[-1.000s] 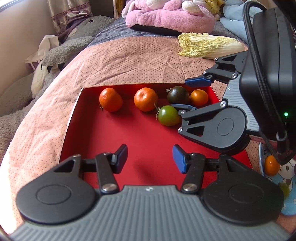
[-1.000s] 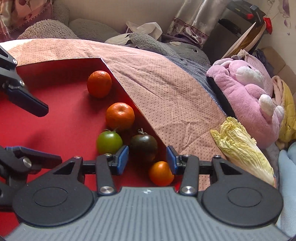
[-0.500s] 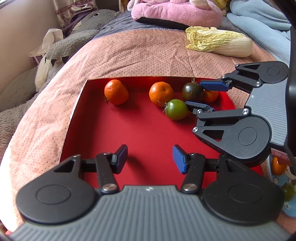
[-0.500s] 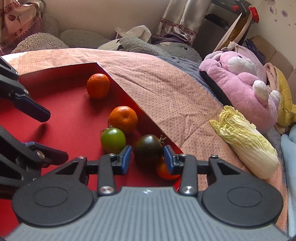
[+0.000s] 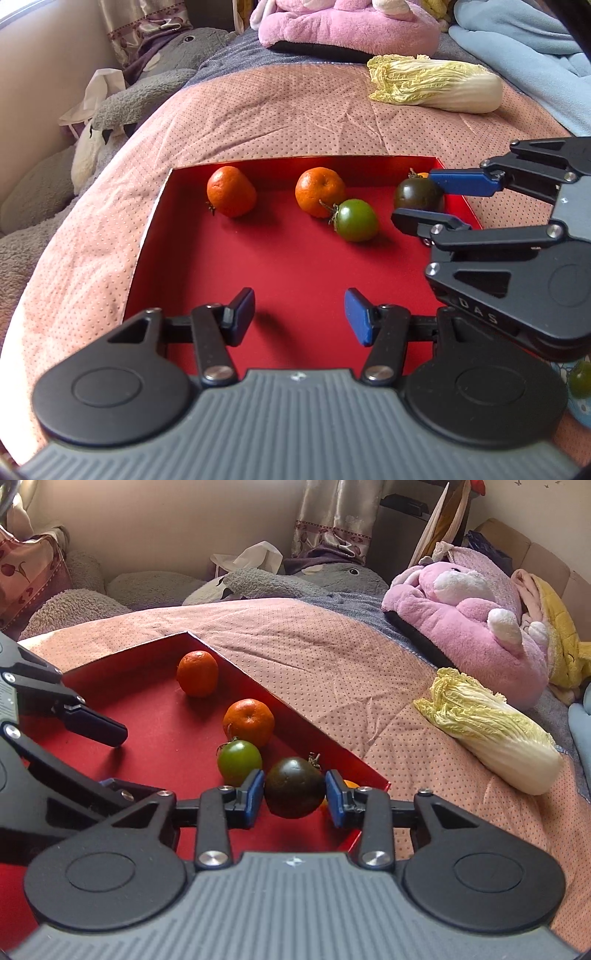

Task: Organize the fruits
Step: 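Carry the dark brown tomato to the blue plate and open the right gripper, then grasp the orange tomato with the right gripper while the left grasps the green tomato, then carry the orange and green tomatoes over the blue plate with both grippers, then open both grippers to drop the tomatoes onto the blue plate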

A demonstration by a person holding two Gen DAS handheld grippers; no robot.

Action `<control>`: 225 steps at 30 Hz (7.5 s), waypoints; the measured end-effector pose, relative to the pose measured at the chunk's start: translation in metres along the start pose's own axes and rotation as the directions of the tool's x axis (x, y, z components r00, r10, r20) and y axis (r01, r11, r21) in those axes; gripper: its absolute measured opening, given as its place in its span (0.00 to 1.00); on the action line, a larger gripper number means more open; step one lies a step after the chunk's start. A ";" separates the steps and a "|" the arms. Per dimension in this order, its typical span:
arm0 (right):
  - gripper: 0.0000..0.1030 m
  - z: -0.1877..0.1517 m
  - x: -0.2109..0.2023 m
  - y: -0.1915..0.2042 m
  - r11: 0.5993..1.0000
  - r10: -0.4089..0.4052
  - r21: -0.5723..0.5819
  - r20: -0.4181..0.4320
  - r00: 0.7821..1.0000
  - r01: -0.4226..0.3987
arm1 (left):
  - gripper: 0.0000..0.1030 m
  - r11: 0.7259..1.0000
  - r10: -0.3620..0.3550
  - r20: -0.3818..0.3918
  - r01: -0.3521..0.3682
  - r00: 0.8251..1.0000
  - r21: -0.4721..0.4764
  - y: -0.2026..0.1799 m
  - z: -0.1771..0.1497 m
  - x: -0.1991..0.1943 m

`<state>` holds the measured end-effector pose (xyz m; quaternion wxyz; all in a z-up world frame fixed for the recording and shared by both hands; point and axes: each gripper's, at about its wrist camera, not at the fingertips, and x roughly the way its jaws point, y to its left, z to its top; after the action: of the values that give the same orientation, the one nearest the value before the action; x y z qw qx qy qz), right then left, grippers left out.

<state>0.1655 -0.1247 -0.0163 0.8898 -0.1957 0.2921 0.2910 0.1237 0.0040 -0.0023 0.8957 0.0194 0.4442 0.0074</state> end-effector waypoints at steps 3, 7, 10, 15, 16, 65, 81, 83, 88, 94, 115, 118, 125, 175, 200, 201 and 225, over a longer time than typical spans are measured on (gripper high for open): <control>0.41 -0.014 -0.032 -0.010 0.997 0.001 0.071 0.032 0.999 -0.003 | 0.55 0.999 -0.039 0.048 0.037 0.998 0.025 -0.005 -0.002 -0.012; 0.41 -0.048 -0.078 -0.031 0.984 -0.026 0.175 0.037 0.999 0.019 | 0.55 0.984 -0.152 0.123 0.138 0.981 0.115 -0.022 -0.007 -0.034; 0.41 -0.078 -0.108 -0.048 0.969 -0.058 0.240 0.020 0.998 0.052 | 0.55 0.956 -0.237 0.123 0.209 0.964 0.208 -0.047 -0.017 -0.046; 0.41 -0.123 -0.142 -0.066 0.950 -0.123 0.287 -0.028 0.992 0.126 | 0.55 0.903 -0.364 0.107 0.323 0.925 0.282 -0.088 -0.033 -0.064; 0.41 -0.131 -0.145 -0.070 0.945 -0.133 0.297 -0.040 0.990 0.139 | 0.55 0.891 -0.387 0.110 0.341 0.915 0.299 -0.096 -0.036 -0.068; 0.47 0.002 -0.014 -0.024 0.969 -0.058 0.244 0.036 0.998 0.047 | 0.54 0.951 -0.213 0.139 0.173 0.967 0.255 -0.026 0.015 0.016; 0.47 0.010 0.031 -0.032 0.984 -0.049 0.170 -0.059 0.997 0.058 | 0.36 0.961 -0.202 0.126 0.172 0.971 0.217 -0.021 0.024 0.043; 0.47 0.015 0.036 -0.031 0.986 -0.053 0.157 -0.075 0.996 0.064 | 0.36 0.963 -0.198 0.121 0.170 0.973 0.207 -0.018 0.023 0.042; 0.47 0.022 0.051 -0.023 0.992 -0.064 0.096 -0.133 0.989 0.077 | 0.36 0.969 -0.182 0.106 0.160 0.978 0.189 -0.009 0.015 0.033; 0.47 0.018 0.067 -0.001 0.984 -0.160 -0.104 -0.151 0.975 0.146 | 0.36 0.973 -0.169 0.104 0.149 0.980 0.174 0.000 0.010 0.030; 0.36 -0.005 -0.029 -0.022 0.950 0.031 0.313 -0.016 0.999 -0.024 | 0.36 0.974 -0.167 0.121 0.144 0.979 0.174 -0.005 0.006 0.013; 0.36 -0.014 -0.050 -0.020 0.944 0.051 0.327 0.001 0.999 -0.049 | 0.36 0.977 -0.148 0.119 0.126 0.982 0.173 -0.008 0.003 0.006; 0.36 -0.039 -0.092 -0.004 0.946 0.089 0.311 0.022 0.996 -0.091 | 0.36 0.978 -0.107 0.127 0.081 0.986 0.193 -0.017 -0.006 -0.013; 0.36 -0.199 -0.194 -0.046 0.906 -0.103 0.402 -0.085 0.991 0.129 | 0.36 0.848 -0.372 0.025 0.329 0.928 0.416 -0.188 -0.097 -0.073; 0.40 -0.202 -0.174 -0.059 0.896 -0.173 0.398 -0.092 0.981 0.195 | 0.39 0.867 -0.351 0.025 0.316 0.936 0.385 -0.196 -0.090 -0.052; 0.44 -0.202 -0.178 -0.058 0.896 -0.191 0.393 -0.086 0.978 0.209 | 0.41 0.866 -0.355 0.026 0.318 0.935 0.386 -0.195 -0.090 -0.053; 0.73 -0.190 -0.242 -0.023 0.898 -0.233 0.399 0.072 0.970 0.187 | 0.65 0.890 -0.352 0.109 0.296 0.930 0.346 -0.161 -0.080 -0.097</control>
<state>-0.0564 -0.3377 -0.0017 0.9526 -0.0280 0.2683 0.1404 0.0007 -0.1577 0.0196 0.9032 0.0921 0.3586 -0.2172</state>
